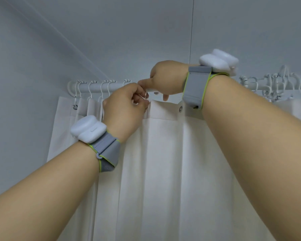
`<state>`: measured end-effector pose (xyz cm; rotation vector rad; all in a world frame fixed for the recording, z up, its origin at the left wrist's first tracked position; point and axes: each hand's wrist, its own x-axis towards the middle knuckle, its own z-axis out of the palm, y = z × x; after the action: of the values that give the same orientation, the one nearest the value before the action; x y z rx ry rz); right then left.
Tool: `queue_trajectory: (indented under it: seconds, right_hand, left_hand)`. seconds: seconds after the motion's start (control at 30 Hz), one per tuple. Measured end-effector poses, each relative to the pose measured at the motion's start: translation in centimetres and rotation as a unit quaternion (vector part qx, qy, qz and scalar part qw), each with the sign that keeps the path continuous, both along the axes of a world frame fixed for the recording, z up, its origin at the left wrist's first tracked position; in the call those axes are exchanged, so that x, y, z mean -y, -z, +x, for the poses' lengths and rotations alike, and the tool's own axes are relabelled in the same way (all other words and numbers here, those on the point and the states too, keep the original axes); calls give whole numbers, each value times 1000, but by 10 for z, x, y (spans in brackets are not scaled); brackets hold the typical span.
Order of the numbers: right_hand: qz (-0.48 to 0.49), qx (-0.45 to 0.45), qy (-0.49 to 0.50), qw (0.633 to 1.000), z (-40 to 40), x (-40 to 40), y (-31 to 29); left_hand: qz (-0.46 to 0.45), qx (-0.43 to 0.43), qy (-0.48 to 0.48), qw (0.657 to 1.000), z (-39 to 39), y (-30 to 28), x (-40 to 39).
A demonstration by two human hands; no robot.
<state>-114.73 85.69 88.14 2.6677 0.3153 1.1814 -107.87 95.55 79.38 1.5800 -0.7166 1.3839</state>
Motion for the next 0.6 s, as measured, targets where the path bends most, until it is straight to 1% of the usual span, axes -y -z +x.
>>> queue_trajectory:
  seconds: [0.1, 0.27, 0.43, 0.53, 0.6]
  right_hand:
    - [42, -37, -35, 998, 2, 3, -3]
    - [23, -8, -91, 996, 12, 14, -3]
    - [1, 2, -76, 997, 17, 15, -5]
    - [-41, 8, -59, 997, 15, 16, -6]
    - [-58, 4, -46, 997, 12, 17, -6]
  left_hand:
    - [-2, -2, -5, 1000, 2, 0, -1]
    - [-4, -29, -58, 998, 0, 2, 0]
    - [7, -68, -96, 993, 0, 3, 6]
    - [17, -77, -92, 993, 2, 6, 6]
    - [7, -73, -79, 994, 1, 7, 8]
